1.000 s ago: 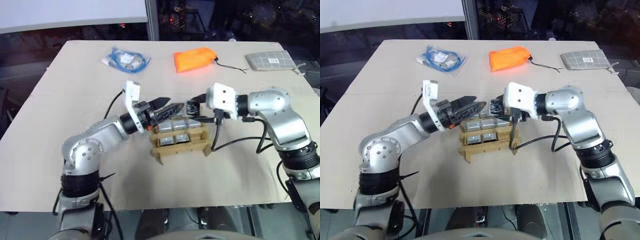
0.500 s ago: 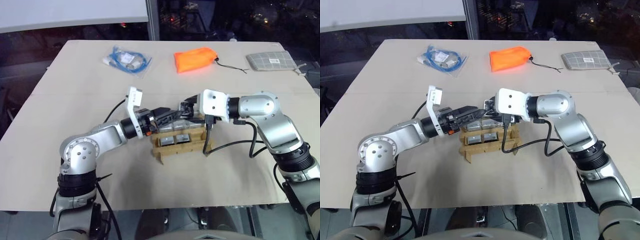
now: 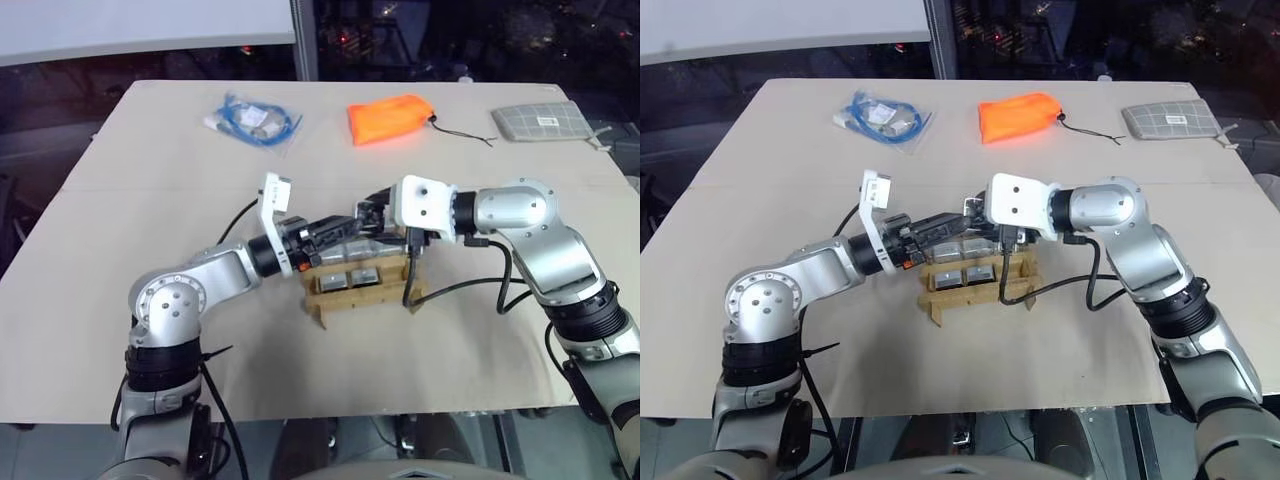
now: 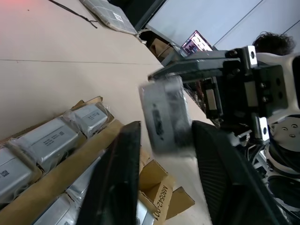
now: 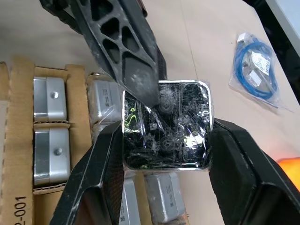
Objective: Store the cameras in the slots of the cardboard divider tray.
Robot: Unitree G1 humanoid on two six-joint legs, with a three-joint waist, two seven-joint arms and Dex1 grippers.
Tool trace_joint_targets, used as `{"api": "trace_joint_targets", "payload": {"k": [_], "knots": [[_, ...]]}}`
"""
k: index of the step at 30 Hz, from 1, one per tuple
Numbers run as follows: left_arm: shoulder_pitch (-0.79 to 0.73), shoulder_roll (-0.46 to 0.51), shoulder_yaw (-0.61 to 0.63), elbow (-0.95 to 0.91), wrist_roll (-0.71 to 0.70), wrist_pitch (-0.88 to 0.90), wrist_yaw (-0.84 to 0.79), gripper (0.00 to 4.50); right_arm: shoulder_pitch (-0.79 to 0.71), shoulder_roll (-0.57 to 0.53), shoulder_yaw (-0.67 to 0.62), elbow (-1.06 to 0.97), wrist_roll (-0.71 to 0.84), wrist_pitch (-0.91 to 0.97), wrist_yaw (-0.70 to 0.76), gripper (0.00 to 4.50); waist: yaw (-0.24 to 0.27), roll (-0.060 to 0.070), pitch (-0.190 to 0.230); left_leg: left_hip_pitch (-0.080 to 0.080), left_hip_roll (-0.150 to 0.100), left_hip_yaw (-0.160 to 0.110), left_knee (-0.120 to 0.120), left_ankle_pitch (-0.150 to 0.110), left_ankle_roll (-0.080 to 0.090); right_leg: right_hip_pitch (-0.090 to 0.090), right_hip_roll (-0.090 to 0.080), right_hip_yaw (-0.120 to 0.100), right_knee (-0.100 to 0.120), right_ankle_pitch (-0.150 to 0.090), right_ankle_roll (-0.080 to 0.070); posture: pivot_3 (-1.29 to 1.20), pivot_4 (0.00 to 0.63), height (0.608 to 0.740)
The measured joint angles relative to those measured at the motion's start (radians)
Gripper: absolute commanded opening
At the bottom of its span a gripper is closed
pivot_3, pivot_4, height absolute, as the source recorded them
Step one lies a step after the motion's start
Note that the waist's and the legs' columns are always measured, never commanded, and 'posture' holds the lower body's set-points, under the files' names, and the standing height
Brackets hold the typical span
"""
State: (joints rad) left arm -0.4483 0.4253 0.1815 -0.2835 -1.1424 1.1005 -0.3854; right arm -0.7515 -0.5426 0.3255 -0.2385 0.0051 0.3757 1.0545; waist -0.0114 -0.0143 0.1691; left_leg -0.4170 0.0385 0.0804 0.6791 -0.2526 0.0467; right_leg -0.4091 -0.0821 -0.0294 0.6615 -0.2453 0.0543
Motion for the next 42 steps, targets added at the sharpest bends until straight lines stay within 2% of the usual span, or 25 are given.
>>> {"api": "trace_joint_targets", "payload": {"k": [1, 14, 15, 17, 18, 19, 21, 25, 27, 35, 38, 42], "knots": [[0.0, -0.004, 0.002, 0.007, -0.002, 0.0, 0.003, 0.73, 0.0, -0.003, 0.004, -0.005, -0.005, 0.0, -0.006, 1.96, 0.0, 0.0, 0.0, 0.0, 0.0, 0.0, 0.0, 0.0, 0.0, 0.0, 0.0, 0.0, 0.0, 0.0, 0.0, 0.0, 0.15, 0.74], [0.0, -0.008, 0.004, 0.016, -0.005, 0.0, 0.001, 0.73, 0.0, -0.005, 0.01, -0.012, -0.008, 0.009, -0.013, 1.96, 0.0, -0.001, 0.0, 0.0, 0.0, 0.0, 0.0, 0.0, 0.0, 0.0, 0.0, 0.0, 0.0, 0.0, 0.0, 0.0, 0.15, 0.74], [0.0, -0.008, 0.004, 0.016, -0.005, 0.0, 0.0, 0.73, 0.0, -0.007, 0.01, -0.014, -0.008, 0.013, -0.012, 3.0, 0.0, -0.001, 0.0, 0.0, 0.0, 0.0, 0.0, 0.0, 0.0, 0.0, 0.0, 0.0, 0.0, 0.0, 0.0, 0.0, 0.15, 0.74], [0.0, -0.005, 0.003, 0.021, 0.004, 0.0, 0.001, 0.73, 0.0, -0.011, 0.01, -0.036, 0.015, 0.026, 0.01, 3.74, 0.0, -0.001, 0.001, 0.0, 0.0, 0.0, 0.0, 0.0, 0.0, 0.0, 0.0, 0.0, 0.0, 0.0, 0.0, 0.0, 0.15, 0.74], [0.0, -0.006, 0.003, 0.021, 0.004, 0.0, 0.001, 0.73, 0.0, -0.011, 0.01, -0.046, 0.025, 0.032, 0.014, 4.39, 0.0, -0.001, 0.001, 0.0, 0.0, 0.0, 0.0, 0.0, 0.0, 0.0, 0.0, 0.0, 0.0, 0.0, 0.0, 0.0, 0.15, 0.74], [0.0, -0.006, 0.003, 0.021, 0.004, -0.001, 0.001, 0.73, 0.0, -0.011, 0.01, -0.049, 0.029, 0.037, 0.013, 4.46, 0.0, -0.001, 0.001, 0.0, 0.0, 0.0, 0.0, 0.0, 0.0, 0.0, 0.0, 0.0, 0.0, 0.0, 0.0, 0.0, 0.15, 0.74], [0.0, -0.008, 0.003, 0.021, 0.006, -0.003, -0.004, 0.73, 0.0, -0.03, 0.009, -0.059, 0.048, 0.074, 0.022, 4.46, 0.001, -0.001, 0.001, 0.0, 0.0, 0.0, 0.0, 0.0, 0.0, 0.0, 0.0, 0.0, 0.0, 0.0, 0.0, 0.0, 0.15, 0.74], [-0.001, 0.008, -0.018, 0.017, 0.042, -0.045, -0.072, 0.73, 0.02, -0.176, -0.028, -0.1, 0.1, 0.156, 0.095, 4.46, 0.01, -0.003, 0.002, -0.001, -0.001, -0.002, 0.0, 0.0, 0.0, 0.0, -0.001, -0.002, -0.002, 0.0, 0.0, 0.0, 0.15, 0.74], [-0.002, 0.051, -0.04, -0.004, 0.075, -0.072, -0.127, 0.73, 0.044, -0.229, -0.064, -0.116, 0.14, 0.217, 0.118, 4.46, 0.009, -0.004, 0.003, -0.002, 0.0, -0.002, -0.001, 0.0, 0.0, 0.0, -0.001, -0.002, -0.002, 0.0, 0.0, 0.0, 0.15, 0.74], [-0.163, 0.288, -0.318, -0.008, 0.415, -0.285, -0.473, 0.73, 0.117, -0.454, -0.239, -0.31, 0.382, 0.526, 0.186, 4.46, 0.012, -0.005, 0.004, -0.002, 0.0, -0.002, -0.002, -0.001, 0.001, 0.0, 0.0, -0.002, -0.005, 0.0, 0.0, 0.0, 0.15, 0.74], [-0.203, 0.315, -0.41, 0.013, 0.531, -0.378, -0.581, 0.73, 0.157, -0.477, -0.279, -0.352, 0.452, 0.608, 0.17, 4.46, 0.014, -0.005, 0.004, -0.002, 0.0, -0.001, -0.004, -0.001, 0.001, 0.0, -0.001, -0.002, -0.006, 0.0, 0.0, 0.0, 0.15, 0.74], [-0.233, 0.287, -0.479, 0.022, 0.584, -0.412, -0.657, 0.73, 0.192, -0.501, -0.321, -0.391, 0.516, 0.685, 0.131, 4.46, 0.019, -0.006, 0.004, -0.005, 0.0, -0.002, -0.004, -0.001, 0.001, -0.003, 0.0, -0.002, -0.005, 0.0, 0.0, 0.0, 0.15, 0.74]]}}
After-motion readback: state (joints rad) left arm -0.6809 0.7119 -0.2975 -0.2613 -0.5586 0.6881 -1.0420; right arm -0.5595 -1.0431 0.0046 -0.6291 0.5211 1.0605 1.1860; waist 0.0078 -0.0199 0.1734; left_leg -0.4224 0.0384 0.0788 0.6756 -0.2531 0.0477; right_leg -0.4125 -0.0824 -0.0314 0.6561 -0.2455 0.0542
